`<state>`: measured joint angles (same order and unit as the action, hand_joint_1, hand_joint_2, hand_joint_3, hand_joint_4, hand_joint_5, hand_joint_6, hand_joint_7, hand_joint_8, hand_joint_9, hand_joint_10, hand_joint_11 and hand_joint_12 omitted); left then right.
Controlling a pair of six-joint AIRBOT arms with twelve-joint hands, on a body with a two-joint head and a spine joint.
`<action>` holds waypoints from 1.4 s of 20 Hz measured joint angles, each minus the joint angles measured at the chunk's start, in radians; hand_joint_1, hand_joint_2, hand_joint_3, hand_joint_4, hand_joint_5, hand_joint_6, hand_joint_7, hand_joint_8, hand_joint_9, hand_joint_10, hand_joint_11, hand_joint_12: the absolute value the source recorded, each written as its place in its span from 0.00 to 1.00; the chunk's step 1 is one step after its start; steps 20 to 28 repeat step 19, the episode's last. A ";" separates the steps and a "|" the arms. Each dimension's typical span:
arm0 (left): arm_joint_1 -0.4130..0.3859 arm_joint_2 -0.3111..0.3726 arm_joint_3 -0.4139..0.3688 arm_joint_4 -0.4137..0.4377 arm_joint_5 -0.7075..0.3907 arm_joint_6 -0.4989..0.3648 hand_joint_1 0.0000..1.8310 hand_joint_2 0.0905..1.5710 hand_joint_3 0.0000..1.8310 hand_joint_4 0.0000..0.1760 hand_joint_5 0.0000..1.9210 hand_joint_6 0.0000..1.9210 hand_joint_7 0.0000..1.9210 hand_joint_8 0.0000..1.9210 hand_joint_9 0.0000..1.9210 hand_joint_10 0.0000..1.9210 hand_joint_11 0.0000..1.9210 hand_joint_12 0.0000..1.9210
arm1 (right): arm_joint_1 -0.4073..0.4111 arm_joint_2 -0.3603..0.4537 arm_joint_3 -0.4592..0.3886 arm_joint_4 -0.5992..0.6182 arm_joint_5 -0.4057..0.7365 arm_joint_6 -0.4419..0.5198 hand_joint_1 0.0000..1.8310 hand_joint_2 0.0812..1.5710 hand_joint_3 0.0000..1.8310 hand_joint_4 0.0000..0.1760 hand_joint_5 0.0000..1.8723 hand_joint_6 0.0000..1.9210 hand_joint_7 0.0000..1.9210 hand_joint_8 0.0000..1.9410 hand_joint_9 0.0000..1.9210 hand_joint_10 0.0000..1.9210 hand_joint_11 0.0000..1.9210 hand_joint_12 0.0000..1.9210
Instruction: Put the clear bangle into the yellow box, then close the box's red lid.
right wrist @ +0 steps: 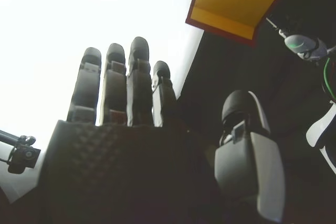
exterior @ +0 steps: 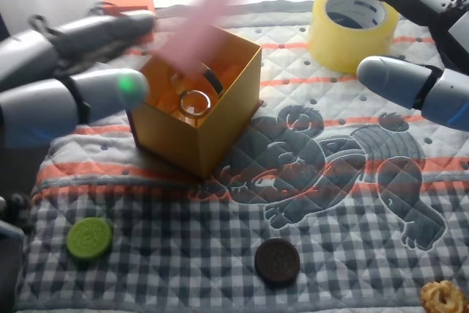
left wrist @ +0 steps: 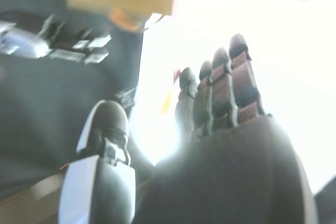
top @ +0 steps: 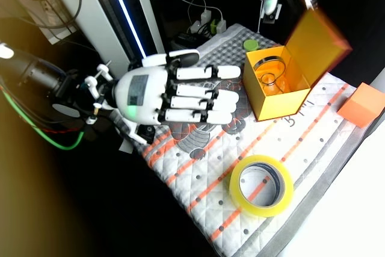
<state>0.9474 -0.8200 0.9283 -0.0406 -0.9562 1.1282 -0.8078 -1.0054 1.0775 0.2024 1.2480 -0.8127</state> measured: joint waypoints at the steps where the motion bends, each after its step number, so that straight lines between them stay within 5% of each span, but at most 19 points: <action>1: -0.003 0.000 -0.010 0.057 0.013 -0.023 0.13 0.76 0.00 0.00 0.13 0.00 0.11 0.01 0.11 0.01 0.08 0.07 | 0.000 0.000 0.000 0.000 0.001 0.000 0.00 0.75 0.00 0.56 0.06 0.00 0.19 0.00 0.08 0.00 0.00 0.00; 4: -0.007 0.003 -0.005 0.184 0.046 -0.165 0.16 0.76 0.00 0.00 0.12 0.00 0.08 0.00 0.07 0.00 0.05 0.07 | -0.007 0.002 -0.004 0.005 -0.002 0.001 0.00 0.75 0.00 0.57 0.06 0.00 0.20 0.00 0.08 0.00 0.00 0.00; 8: -0.010 0.000 0.006 0.203 0.063 -0.176 0.17 0.76 0.00 0.00 0.11 0.00 0.08 0.00 0.08 0.00 0.05 0.08 | -0.007 0.002 -0.004 0.004 0.000 0.001 0.00 0.75 0.00 0.59 0.07 0.00 0.20 0.00 0.09 0.00 0.01 0.00; 11: -0.009 -0.001 0.018 0.121 0.026 -0.161 0.16 0.78 0.00 0.00 0.14 0.00 0.11 0.00 0.10 0.00 0.00 0.25 | -0.020 0.026 -0.020 -0.011 0.008 0.002 0.00 0.78 0.00 0.35 0.08 0.00 0.22 0.00 0.11 0.00 0.02 0.01; 12: -0.006 -0.001 0.021 0.066 0.001 -0.144 0.16 0.77 0.00 0.00 0.13 0.00 0.12 0.00 0.11 0.00 0.00 0.22 | -0.033 0.046 -0.037 -0.017 0.034 0.002 0.00 0.79 0.01 0.42 0.08 0.00 0.21 0.00 0.12 0.00 0.05 0.02; 13: -0.006 0.002 0.021 0.013 -0.037 -0.135 0.18 0.76 0.00 0.00 0.10 0.00 0.09 0.00 0.09 0.00 0.00 0.16 | -0.048 0.068 -0.056 -0.024 0.057 0.002 0.02 0.83 0.01 0.19 0.08 0.00 0.20 0.00 0.12 0.00 0.04 0.02; 16: 0.000 0.029 0.038 -0.095 -0.327 -0.215 0.22 0.73 0.00 0.00 0.03 0.00 0.05 0.00 0.07 0.00 0.00 0.34 | -0.092 0.177 -0.121 -0.042 0.232 -0.045 0.14 0.85 0.00 0.07 0.08 0.00 0.17 0.00 0.12 0.00 0.04 0.03; 17: 0.009 0.029 0.044 -0.113 -0.391 -0.248 0.23 0.71 0.00 0.00 0.03 0.00 0.08 0.00 0.11 0.01 0.00 0.39 | -0.101 0.187 -0.124 -0.037 0.267 -0.048 0.20 0.83 0.00 0.07 0.07 0.00 0.17 0.00 0.15 0.01 0.07 0.04; 19: 0.058 0.032 0.036 -0.177 -0.524 -0.264 0.33 0.67 0.00 0.00 0.10 0.01 0.13 0.00 0.14 0.00 0.00 0.54 | -0.120 0.190 -0.132 -0.019 0.319 -0.059 0.22 0.79 0.00 0.00 0.09 0.00 0.21 0.00 0.21 0.00 0.08 0.28; 28: 0.058 0.032 0.036 -0.177 -0.524 -0.264 0.33 0.67 0.00 0.00 0.10 0.01 0.13 0.00 0.14 0.00 0.00 0.54 | -0.120 0.190 -0.132 -0.019 0.319 -0.059 0.22 0.79 0.00 0.00 0.09 0.00 0.21 0.00 0.21 0.00 0.08 0.28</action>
